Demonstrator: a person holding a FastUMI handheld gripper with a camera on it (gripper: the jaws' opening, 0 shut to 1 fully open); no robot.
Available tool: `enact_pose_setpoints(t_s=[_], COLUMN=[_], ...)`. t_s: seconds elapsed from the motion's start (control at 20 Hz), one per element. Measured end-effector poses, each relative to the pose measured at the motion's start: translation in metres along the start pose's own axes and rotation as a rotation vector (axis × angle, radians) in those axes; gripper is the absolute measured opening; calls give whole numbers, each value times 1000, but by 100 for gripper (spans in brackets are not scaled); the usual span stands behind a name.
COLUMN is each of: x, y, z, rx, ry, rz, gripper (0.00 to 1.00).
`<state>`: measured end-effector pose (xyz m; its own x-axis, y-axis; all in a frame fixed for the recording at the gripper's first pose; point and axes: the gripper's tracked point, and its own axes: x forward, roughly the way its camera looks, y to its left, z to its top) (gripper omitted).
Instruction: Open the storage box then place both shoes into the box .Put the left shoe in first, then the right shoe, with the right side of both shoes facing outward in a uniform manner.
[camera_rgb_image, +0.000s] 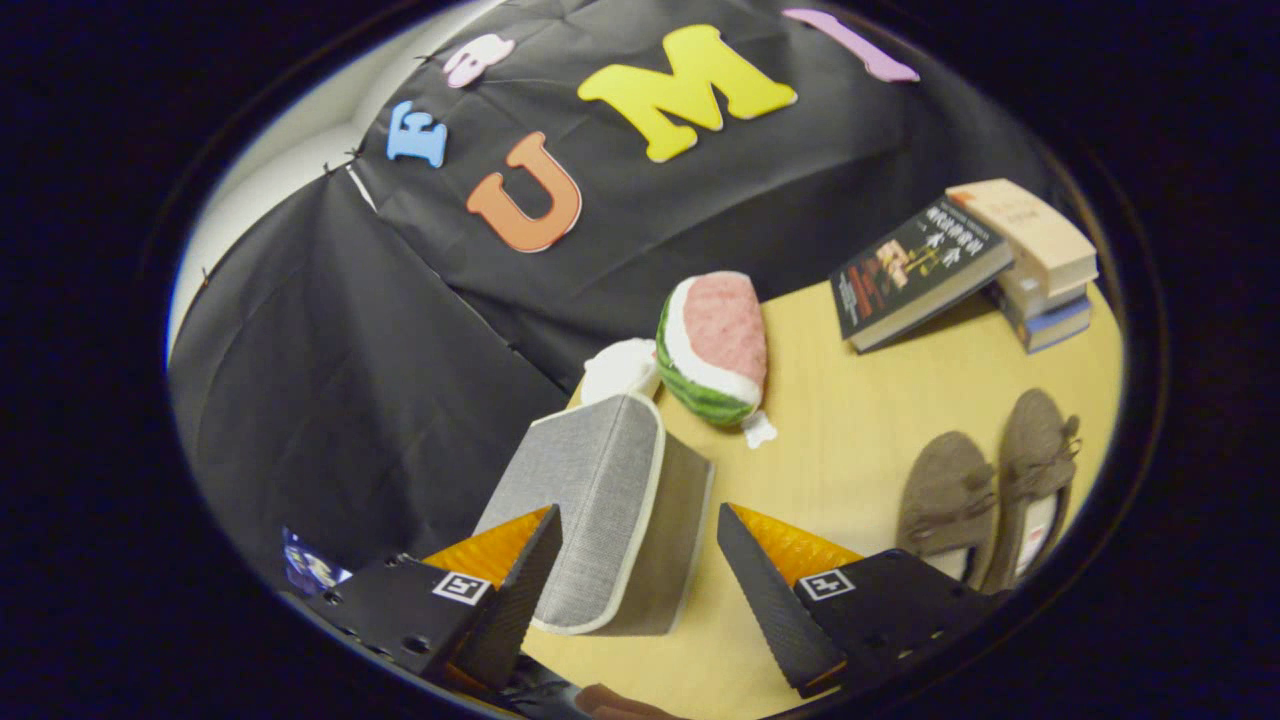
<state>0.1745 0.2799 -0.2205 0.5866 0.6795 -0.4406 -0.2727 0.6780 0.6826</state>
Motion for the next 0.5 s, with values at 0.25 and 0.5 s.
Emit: enact_pose_setpoints(t_s=[0.25, 0.5], x=[55, 77], y=[3, 9], z=[-7, -16], rx=[272, 436], ry=[121, 202], rz=[197, 365], gripper=[96, 95])
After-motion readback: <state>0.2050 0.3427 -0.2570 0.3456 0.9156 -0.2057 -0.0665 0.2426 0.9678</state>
